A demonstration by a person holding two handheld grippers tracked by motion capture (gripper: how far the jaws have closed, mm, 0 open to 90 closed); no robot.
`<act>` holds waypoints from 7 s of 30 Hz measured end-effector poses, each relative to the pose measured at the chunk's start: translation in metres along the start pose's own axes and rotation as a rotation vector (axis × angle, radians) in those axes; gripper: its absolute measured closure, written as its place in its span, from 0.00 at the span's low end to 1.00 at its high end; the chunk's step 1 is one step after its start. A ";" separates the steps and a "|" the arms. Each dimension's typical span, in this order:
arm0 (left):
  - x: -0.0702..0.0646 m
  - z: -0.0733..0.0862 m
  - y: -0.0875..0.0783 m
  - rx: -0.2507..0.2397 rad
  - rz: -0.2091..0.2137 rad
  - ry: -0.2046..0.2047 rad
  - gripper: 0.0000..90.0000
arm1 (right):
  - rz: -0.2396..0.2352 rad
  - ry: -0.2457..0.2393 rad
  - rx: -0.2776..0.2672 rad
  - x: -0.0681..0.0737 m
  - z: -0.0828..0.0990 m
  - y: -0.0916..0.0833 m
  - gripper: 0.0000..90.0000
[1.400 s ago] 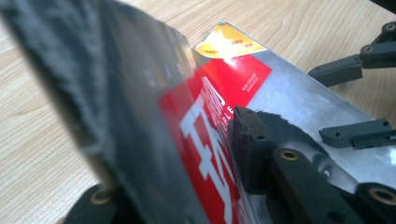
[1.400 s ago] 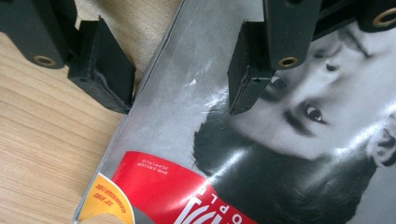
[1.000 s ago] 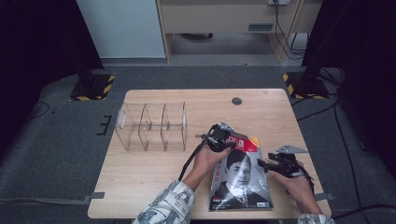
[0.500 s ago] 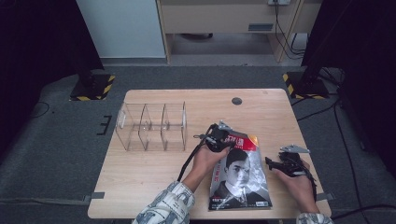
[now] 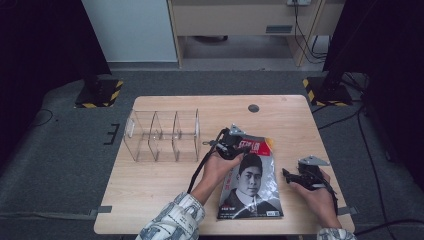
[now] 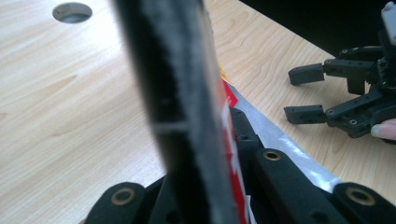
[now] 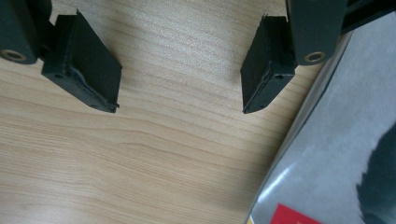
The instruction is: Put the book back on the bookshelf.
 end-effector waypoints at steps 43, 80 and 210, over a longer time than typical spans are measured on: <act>-0.014 -0.074 -0.070 -0.176 0.002 0.043 0.96 | 0.003 0.003 -0.004 0.000 0.000 0.000 0.32; -0.010 -0.102 -0.109 -0.242 -0.001 0.053 0.96 | 0.002 0.005 -0.003 0.001 0.000 0.000 0.32; 0.086 0.046 -0.332 -0.371 -0.209 -0.093 0.96 | -0.029 -0.023 0.001 0.006 -0.001 0.001 0.31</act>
Point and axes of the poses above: each handheld gripper's, and its own axes: y roughly forward along the jaws, z roughly out of its underside, x roughly to its left, the point moved 4 cm from there along y, roughly forward along the jaws, and after that the axes turned 2 degrees about -y, right-handed, at the moved point
